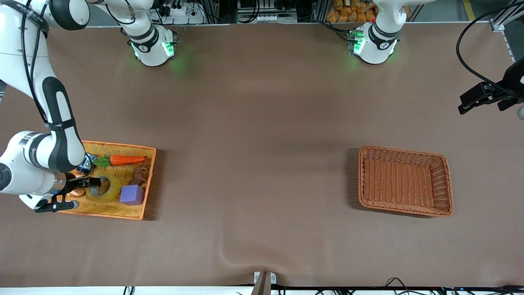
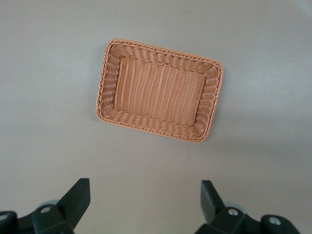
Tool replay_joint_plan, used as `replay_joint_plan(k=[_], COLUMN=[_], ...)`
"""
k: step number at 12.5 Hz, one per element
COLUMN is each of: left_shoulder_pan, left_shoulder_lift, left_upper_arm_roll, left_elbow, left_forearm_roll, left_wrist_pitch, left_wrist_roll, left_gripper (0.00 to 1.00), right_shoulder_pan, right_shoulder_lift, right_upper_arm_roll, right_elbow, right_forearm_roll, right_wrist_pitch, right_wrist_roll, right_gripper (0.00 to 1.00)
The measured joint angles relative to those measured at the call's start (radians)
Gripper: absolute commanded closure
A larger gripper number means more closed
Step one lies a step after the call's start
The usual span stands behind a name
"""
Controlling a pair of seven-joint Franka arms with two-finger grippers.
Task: Transfer tape with both arms
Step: 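Reach the right gripper down to the yellow tape roll in the yellow basket, then close the right gripper on the tape roll's rim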
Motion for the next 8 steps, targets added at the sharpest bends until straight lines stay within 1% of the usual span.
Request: replay_joint_plan(k=[1, 2, 3, 8], left_shoulder_pan=[0.002, 0.004, 0.005, 0.008], left_shoulder_lift=[0.0, 0.0, 0.0, 0.0], left_upper_arm_roll=[0.0, 0.0, 0.0, 0.0], left_elbow=[0.0, 0.0, 0.0, 0.0], left_forearm_roll=[0.0, 0.0, 0.0, 0.0], left_wrist_pitch=[0.0, 0.0, 0.0, 0.0], left_wrist_roll=[0.0, 0.0, 0.0, 0.0], left_gripper=[0.0, 0.0, 0.0, 0.0], right_shoulder_pan=[0.0, 0.0, 0.0, 0.001], right_shoulder_lift=[0.002, 0.003, 0.003, 0.003], right_upper_arm_roll=[0.0, 0.0, 0.001, 0.001], right_elbow=[-0.001, -0.001, -0.001, 0.0], right_forearm_roll=[0.0, 0.0, 0.0, 0.0], right_wrist_pitch=[0.0, 0.0, 0.0, 0.002], right_wrist_roll=[-0.001, -0.003, -0.006, -0.011], right_gripper=[0.67, 0.91, 1.0, 1.0])
